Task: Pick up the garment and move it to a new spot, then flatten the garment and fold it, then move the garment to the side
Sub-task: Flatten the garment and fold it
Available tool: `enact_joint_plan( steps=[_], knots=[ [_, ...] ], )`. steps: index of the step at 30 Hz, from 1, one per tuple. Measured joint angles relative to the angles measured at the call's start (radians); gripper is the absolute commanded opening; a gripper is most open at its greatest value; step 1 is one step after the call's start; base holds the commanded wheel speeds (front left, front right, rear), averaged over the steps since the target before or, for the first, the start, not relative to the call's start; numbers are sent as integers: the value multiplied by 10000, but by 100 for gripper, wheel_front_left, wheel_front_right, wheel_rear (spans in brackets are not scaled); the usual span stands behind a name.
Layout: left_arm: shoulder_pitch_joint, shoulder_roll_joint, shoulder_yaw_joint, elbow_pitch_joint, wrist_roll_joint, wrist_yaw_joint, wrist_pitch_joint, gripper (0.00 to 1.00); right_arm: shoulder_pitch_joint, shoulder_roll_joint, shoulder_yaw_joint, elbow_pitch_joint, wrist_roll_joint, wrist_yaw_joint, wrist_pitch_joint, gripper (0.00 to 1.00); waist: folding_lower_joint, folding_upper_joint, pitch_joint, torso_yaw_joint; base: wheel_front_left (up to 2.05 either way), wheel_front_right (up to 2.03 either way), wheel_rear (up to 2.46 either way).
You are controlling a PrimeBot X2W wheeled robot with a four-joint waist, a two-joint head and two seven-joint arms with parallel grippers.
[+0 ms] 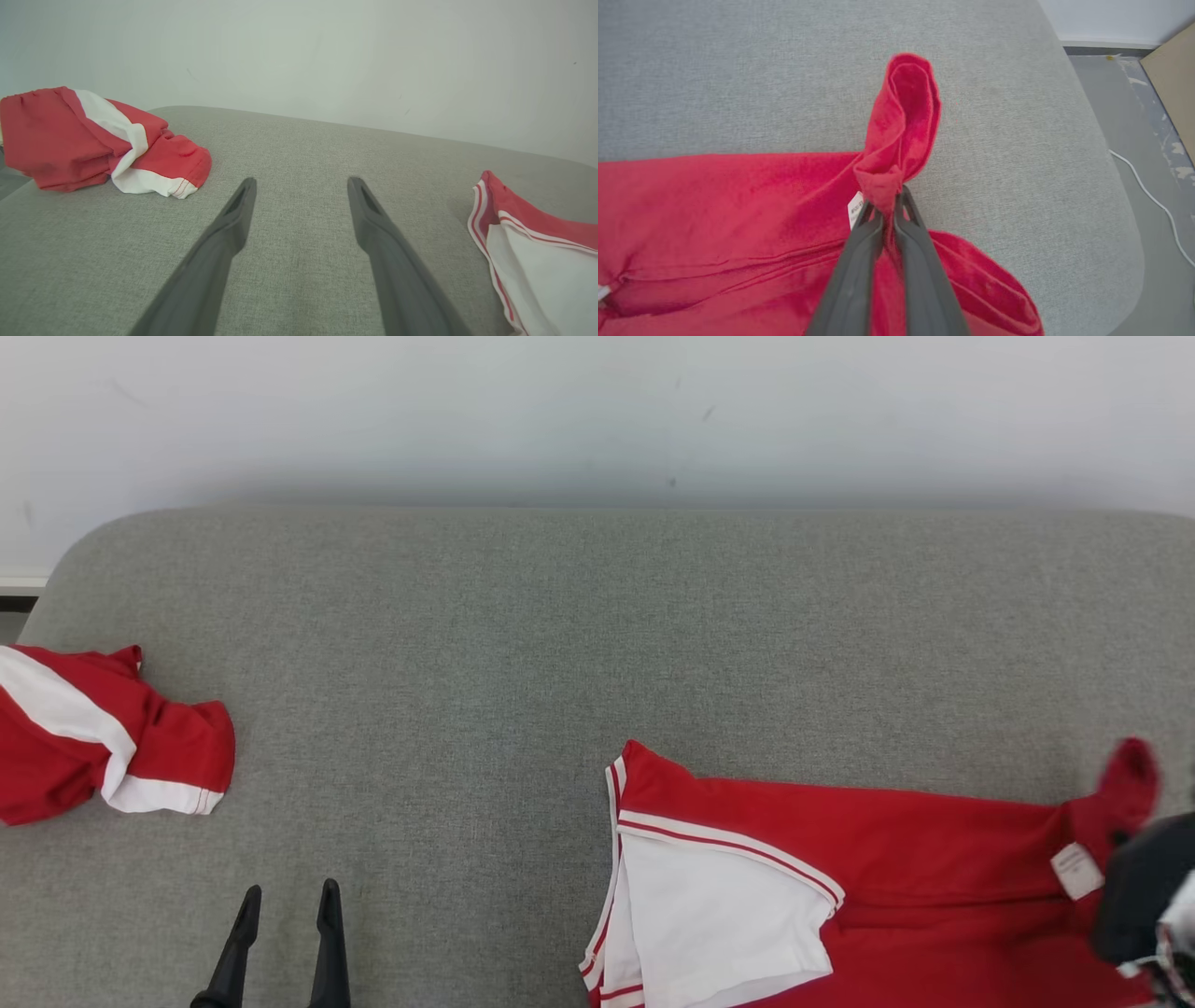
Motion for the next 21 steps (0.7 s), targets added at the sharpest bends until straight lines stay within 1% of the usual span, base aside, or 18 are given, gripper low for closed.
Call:
enact_joint_plan(
  steps=[1,2,6,10,15,21],
  knots=[
    [0,-4,-6,2,0,0,0,100,81,59,337,-199,159,2,148,0,0,0,-16,-1,0,0,0],
    [0,-4,-6,2,0,0,0,100,81,59,337,-199,159,2,148,0,0,0,-16,-1,0,0,0],
    [1,-10,-35,10,0,-2,0,100,135,259,1705,-901,573,2,435,0,0,0,-79,9,0,0,0],
    [3,-10,-84,46,0,-13,0,100,36,353,3058,-1101,922,2,443,0,0,1,-129,51,0,0,0],
    [6,8,-209,111,-10,-13,0,100,-478,529,4673,-727,1267,0,165,0,0,0,-196,177,0,0,0],
    [45,36,-278,188,-42,-13,0,100,-1007,903,5985,261,1570,0,-219,0,0,0,-286,374,0,0,0]
  ],
)
